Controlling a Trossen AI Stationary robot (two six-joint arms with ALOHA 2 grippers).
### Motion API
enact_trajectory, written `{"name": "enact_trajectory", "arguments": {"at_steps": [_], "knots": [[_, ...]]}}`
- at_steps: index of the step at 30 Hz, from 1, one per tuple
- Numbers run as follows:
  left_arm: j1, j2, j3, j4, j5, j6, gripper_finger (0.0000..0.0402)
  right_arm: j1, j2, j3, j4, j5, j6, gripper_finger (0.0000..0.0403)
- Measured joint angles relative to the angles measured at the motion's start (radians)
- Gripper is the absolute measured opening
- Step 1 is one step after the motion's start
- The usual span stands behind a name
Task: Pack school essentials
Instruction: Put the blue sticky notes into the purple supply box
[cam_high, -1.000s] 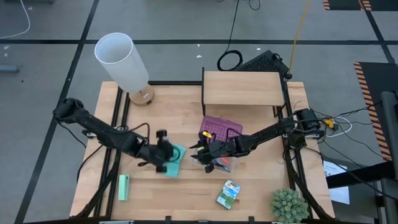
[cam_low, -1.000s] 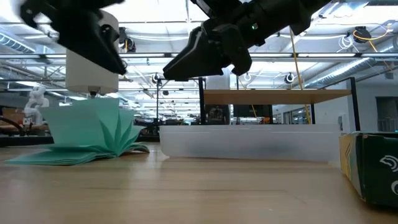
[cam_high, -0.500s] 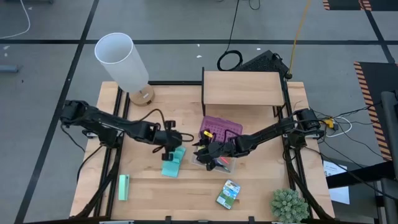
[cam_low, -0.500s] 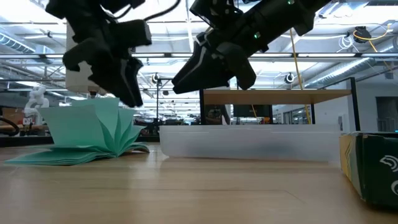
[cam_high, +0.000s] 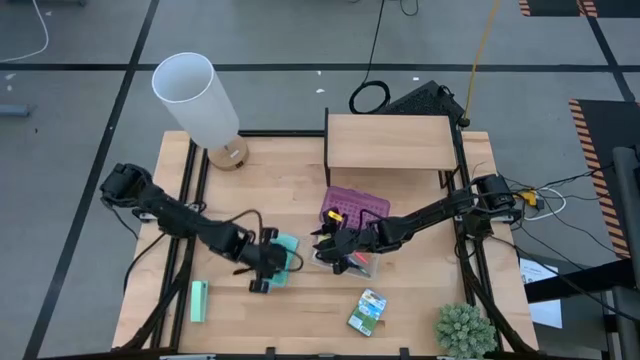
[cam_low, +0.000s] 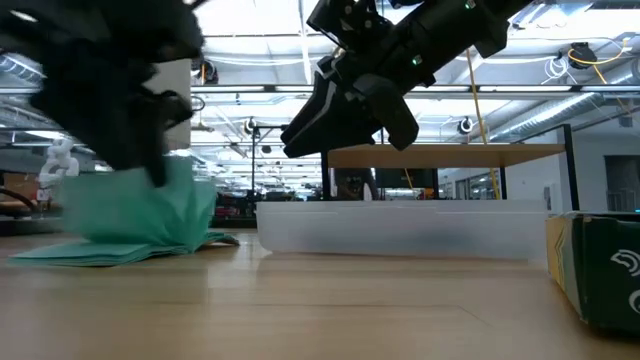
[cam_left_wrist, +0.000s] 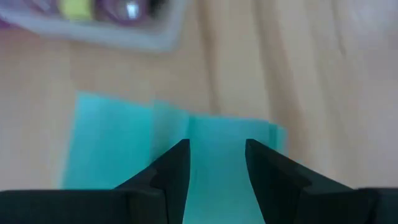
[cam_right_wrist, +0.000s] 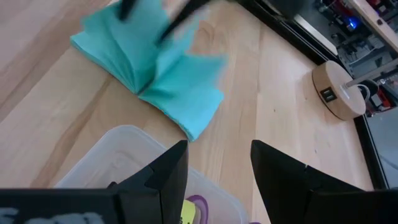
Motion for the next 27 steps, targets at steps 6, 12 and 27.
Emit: {"name": "enact_trajectory", "arguments": {"at_steps": [6, 12, 27], "knots": [[-0.145, 0.057, -0.011, 0.011, -0.074, -0.203, 0.0157, 0.000, 0.000, 0.000, 0.000, -0.003, 0.016, 0.0169], [-0.222, 0.084, -0.003, 0.022, -0.092, -0.291, 0.0156, 0.000, 0.000, 0.000, 0.000, -0.003, 0.019, 0.0169], [-0.192, -0.129, 0.099, -0.160, -0.574, -0.048, 0.0156, -0.007, 0.001, 0.000, 0.127, -0.033, 0.226, 0.0168]]}}
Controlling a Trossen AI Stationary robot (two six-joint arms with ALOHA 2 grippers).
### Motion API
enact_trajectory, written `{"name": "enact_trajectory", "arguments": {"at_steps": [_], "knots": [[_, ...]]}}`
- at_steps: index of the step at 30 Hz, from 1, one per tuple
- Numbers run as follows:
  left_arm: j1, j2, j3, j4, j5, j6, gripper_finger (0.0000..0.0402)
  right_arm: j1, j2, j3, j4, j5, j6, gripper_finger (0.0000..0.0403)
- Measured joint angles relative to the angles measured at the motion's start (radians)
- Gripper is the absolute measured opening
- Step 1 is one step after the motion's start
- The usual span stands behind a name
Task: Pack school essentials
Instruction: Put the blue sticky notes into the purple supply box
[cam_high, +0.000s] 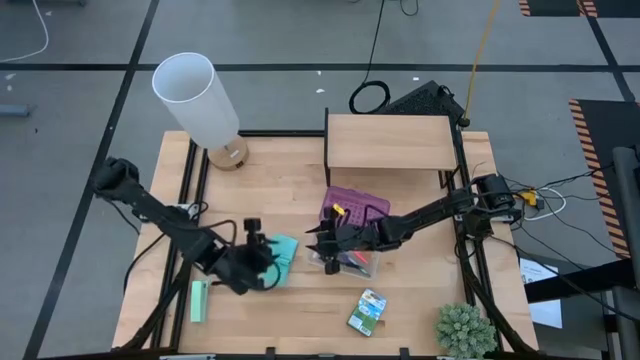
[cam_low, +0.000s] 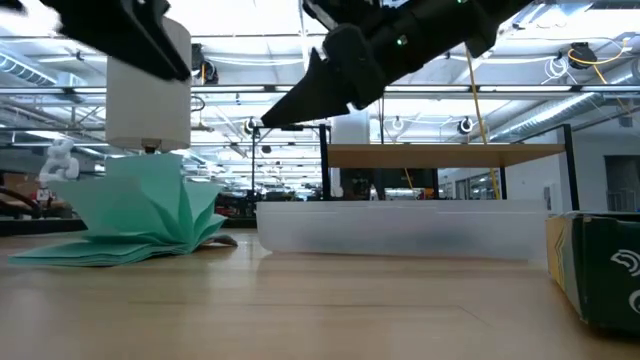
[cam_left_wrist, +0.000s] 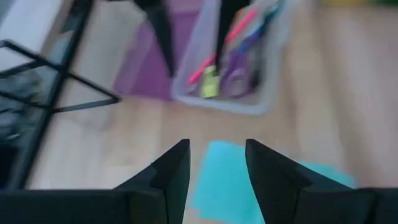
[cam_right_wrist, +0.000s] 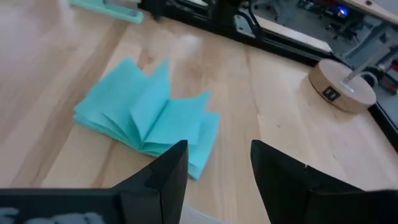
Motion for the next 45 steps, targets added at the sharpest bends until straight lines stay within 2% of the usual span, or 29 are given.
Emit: {"name": "enact_trajectory", "arguments": {"at_steps": [6, 13, 15, 17, 22, 30, 32, 34, 38, 44, 45], "knots": [[0.082, 0.055, -0.012, -0.025, 0.010, 0.054, 0.0144, 0.001, 0.000, 0.000, -0.029, 0.001, 0.008, 0.0138], [0.111, 0.103, -0.012, -0.023, 0.037, 0.131, 0.0040, 0.000, 0.000, 0.000, -0.036, -0.021, 0.003, 0.0085], [0.150, 0.103, -0.011, -0.023, 0.107, 0.110, 0.0013, 0.000, 0.000, 0.000, -0.037, -0.053, 0.004, 0.0071], [0.196, 0.103, -0.011, -0.022, 0.212, 0.092, 0.0007, 0.000, 0.000, 0.000, -0.038, -0.056, 0.004, 0.0059], [0.294, 0.103, -0.011, -0.013, 0.401, 0.117, 0.0057, -0.002, 0.000, 0.000, -0.038, -0.053, -0.001, 0.0036], [0.391, 0.119, -0.011, -0.002, 0.574, 0.216, 0.0206, -0.002, 0.000, 0.000, -0.059, -0.053, -0.013, 0.0029], [0.406, 0.133, -0.011, -0.007, 0.585, 0.249, 0.0225, -0.002, 0.000, 0.000, -0.066, -0.053, -0.021, 0.0029], [0.417, 0.143, -0.011, 0.001, 0.595, 0.274, 0.0225, -0.002, 0.000, 0.000, -0.068, -0.053, -0.022, 0.0029], [0.425, 0.167, -0.011, 0.011, 0.654, 0.301, 0.0171, -0.001, 0.000, 0.000, -0.071, -0.053, -0.026, 0.0029], [0.381, 0.168, -0.011, 0.025, 0.705, 0.286, 0.0027, -0.001, 0.000, 0.000, -0.075, -0.053, -0.026, 0.0029], [0.366, 0.164, -0.011, 0.022, 0.705, 0.273, 0.0014, -0.002, 0.000, 0.000, -0.075, -0.052, -0.026, 0.0029]]}}
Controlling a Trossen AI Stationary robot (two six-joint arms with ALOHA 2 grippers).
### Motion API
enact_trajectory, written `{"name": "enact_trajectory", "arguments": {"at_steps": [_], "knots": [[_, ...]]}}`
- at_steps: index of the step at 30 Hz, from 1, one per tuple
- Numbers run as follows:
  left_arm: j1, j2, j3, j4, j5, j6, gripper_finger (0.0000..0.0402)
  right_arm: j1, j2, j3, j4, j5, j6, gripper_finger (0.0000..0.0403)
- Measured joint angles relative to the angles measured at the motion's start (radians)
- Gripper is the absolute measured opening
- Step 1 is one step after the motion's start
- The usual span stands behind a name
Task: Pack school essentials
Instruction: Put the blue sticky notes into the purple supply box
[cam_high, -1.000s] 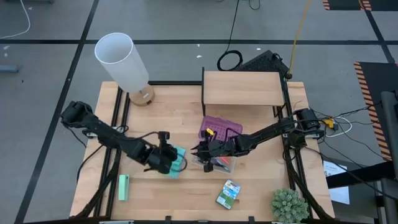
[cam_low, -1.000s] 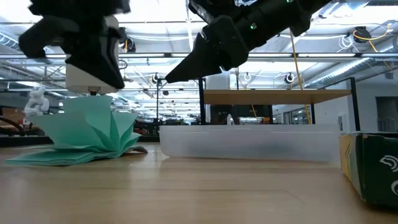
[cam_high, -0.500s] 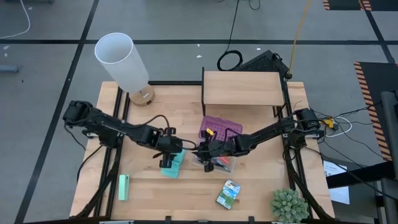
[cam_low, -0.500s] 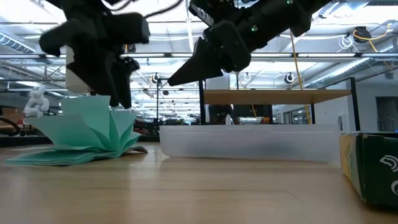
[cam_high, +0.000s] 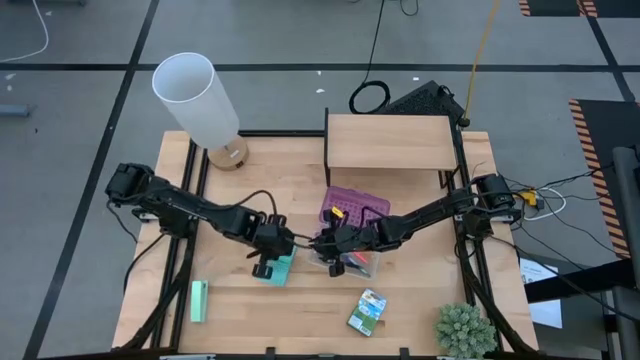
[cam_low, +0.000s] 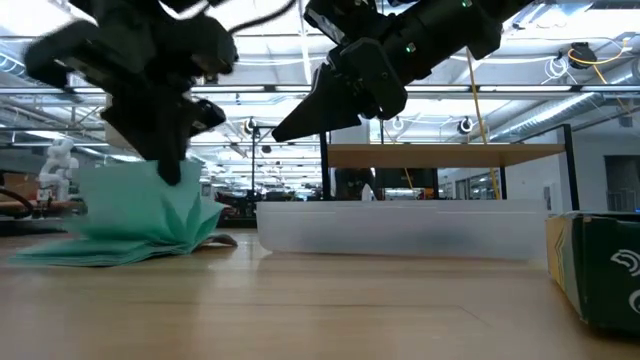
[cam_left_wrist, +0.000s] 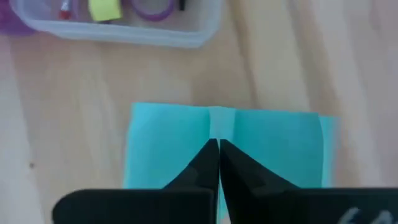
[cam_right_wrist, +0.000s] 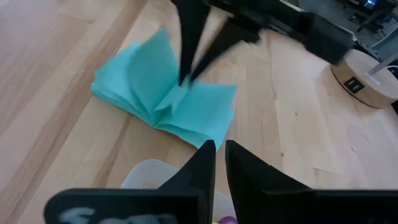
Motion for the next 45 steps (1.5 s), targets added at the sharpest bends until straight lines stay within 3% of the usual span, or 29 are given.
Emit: {"name": "enact_trajectory", "arguments": {"at_steps": [8, 12, 17, 23, 29, 40, 45], "knots": [[-0.152, -0.006, 0.000, 0.021, -0.136, -0.123, 0.0004, 0.000, 0.000, 0.000, 0.000, 0.001, 0.000, 0.0029], [-0.209, -0.006, 0.000, 0.021, -0.162, -0.236, 0.0018, 0.000, 0.000, 0.000, 0.000, 0.002, 0.003, 0.0029], [-0.270, 0.012, 0.000, 0.048, -0.185, -0.378, 0.0053, 0.000, 0.000, 0.000, 0.001, 0.002, 0.003, 0.0029], [-0.313, 0.082, 0.001, 0.101, -0.217, -0.452, 0.0127, 0.000, 0.000, 0.000, 0.001, 0.002, 0.013, 0.0029], [-0.341, 0.122, -0.001, 0.140, -0.176, -0.494, 0.0179, 0.000, 0.000, 0.000, 0.000, 0.003, 0.015, 0.0029], [-0.417, 0.099, 0.000, 0.162, -0.164, -0.643, 0.0182, 0.000, 0.000, 0.000, -0.008, 0.002, 0.015, 0.0029], [-0.441, 0.098, -0.012, 0.161, -0.214, -0.703, 0.0182, 0.000, 0.000, 0.000, -0.008, 0.002, 0.014, 0.0029]]}}
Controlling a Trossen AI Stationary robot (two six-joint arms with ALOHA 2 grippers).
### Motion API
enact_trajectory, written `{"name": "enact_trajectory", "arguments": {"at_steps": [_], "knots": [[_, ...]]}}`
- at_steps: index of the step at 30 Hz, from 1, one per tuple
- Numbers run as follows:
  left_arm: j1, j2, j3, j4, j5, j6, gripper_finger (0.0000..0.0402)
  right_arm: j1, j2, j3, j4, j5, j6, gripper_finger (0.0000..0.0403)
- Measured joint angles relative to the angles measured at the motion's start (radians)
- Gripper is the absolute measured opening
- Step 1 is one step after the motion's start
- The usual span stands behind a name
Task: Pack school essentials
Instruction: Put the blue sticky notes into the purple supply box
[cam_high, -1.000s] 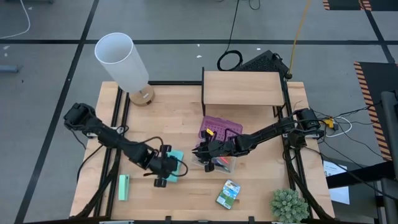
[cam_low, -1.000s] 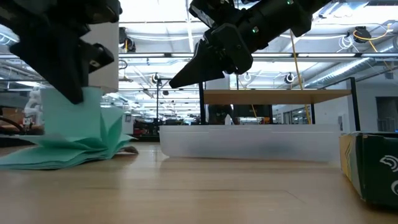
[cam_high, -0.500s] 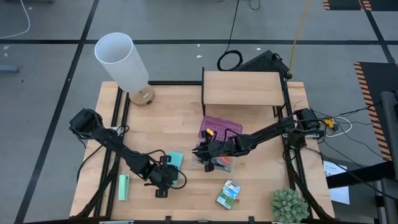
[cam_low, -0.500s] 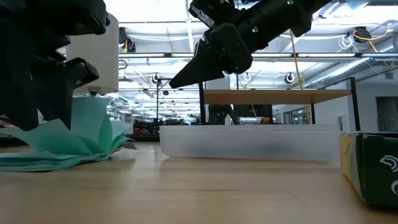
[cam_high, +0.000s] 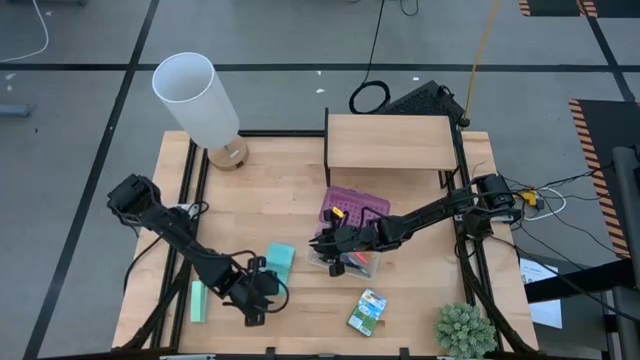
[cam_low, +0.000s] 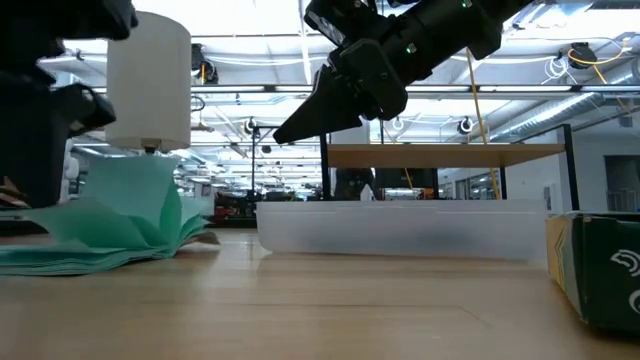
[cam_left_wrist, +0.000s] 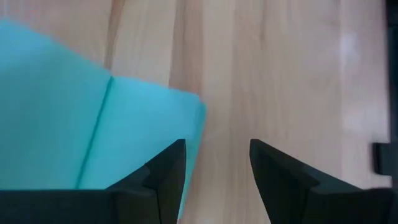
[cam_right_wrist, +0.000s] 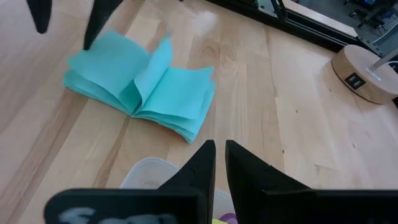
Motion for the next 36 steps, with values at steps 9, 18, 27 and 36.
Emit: {"name": "enact_trajectory", "arguments": {"at_steps": [9, 18, 27, 36], "knots": [[-0.001, -0.007, -0.053, 0.097, 0.063, -0.029, 0.0182, 0.000, 0.000, 0.000, 0.009, -0.001, 0.017, 0.0029], [0.000, -0.032, -0.051, 0.083, 0.050, -0.005, 0.0182, 0.000, 0.023, 0.000, 0.199, -0.004, 0.234, 0.0018], [-0.002, -0.173, -0.051, 0.085, -0.025, 0.085, 0.0181, -0.040, 0.076, 0.100, 0.070, -0.040, 0.349, 0.0001], [0.126, -0.332, -0.051, -0.266, -0.311, 0.111, 0.0182, -0.049, 0.097, 0.141, 0.012, -0.082, 0.286, 0.0001]]}}
